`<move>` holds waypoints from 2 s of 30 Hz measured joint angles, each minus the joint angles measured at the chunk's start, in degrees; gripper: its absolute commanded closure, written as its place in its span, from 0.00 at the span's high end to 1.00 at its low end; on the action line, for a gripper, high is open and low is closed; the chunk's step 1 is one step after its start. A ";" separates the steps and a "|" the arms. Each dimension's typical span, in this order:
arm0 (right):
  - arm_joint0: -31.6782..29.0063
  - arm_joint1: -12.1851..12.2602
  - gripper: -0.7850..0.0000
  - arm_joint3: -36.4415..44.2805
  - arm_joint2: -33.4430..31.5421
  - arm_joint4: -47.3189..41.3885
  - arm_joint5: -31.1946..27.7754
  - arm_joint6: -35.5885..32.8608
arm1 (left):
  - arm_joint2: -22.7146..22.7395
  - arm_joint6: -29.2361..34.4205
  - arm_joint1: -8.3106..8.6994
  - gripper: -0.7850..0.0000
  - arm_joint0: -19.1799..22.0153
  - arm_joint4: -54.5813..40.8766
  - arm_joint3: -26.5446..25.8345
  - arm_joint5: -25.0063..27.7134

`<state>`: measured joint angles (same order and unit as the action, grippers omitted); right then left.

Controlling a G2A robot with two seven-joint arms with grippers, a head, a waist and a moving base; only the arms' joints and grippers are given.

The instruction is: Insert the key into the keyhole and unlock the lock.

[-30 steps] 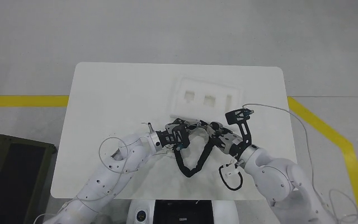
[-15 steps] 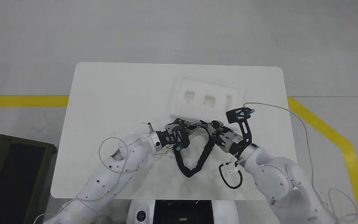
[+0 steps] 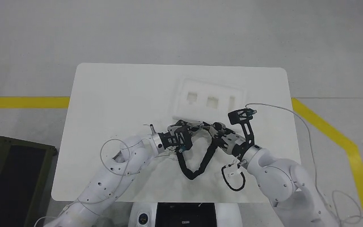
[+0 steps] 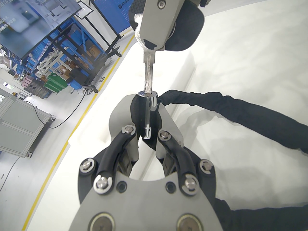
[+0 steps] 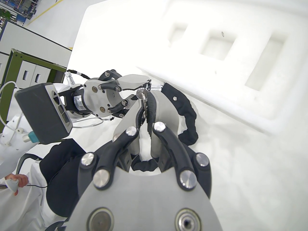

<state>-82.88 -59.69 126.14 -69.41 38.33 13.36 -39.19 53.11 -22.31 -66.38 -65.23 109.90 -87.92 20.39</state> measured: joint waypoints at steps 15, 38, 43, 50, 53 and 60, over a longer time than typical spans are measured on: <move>1.00 -0.51 0.00 -0.67 0.72 1.09 1.09 -1.11 | 0.00 0.01 0.00 0.00 0.00 0.00 0.00 0.00; 4.21 -1.64 0.35 -2.90 3.45 1.95 2.67 -3.35 | 0.00 0.01 0.00 0.00 0.00 0.00 0.00 0.00; 4.38 -1.80 1.00 -3.11 3.22 1.34 2.41 -3.40 | 0.00 0.01 0.00 0.00 0.00 0.00 0.00 0.00; 3.36 -1.76 1.00 -2.23 0.98 -0.51 0.22 -2.40 | 0.00 0.01 0.00 0.00 0.00 0.00 0.00 0.00; 2.23 -1.52 1.00 -2.19 -0.58 -0.65 -3.67 -1.16 | 0.00 0.01 0.00 0.00 0.00 0.00 0.00 0.00; -0.54 -0.54 1.00 -4.40 -5.59 1.30 -18.45 1.99 | 0.47 1.95 0.10 0.00 0.04 -1.00 -0.69 3.35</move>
<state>-83.42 -60.22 121.74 -75.01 39.63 -5.09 -37.19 53.58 -20.36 -66.27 -65.18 108.90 -88.61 23.74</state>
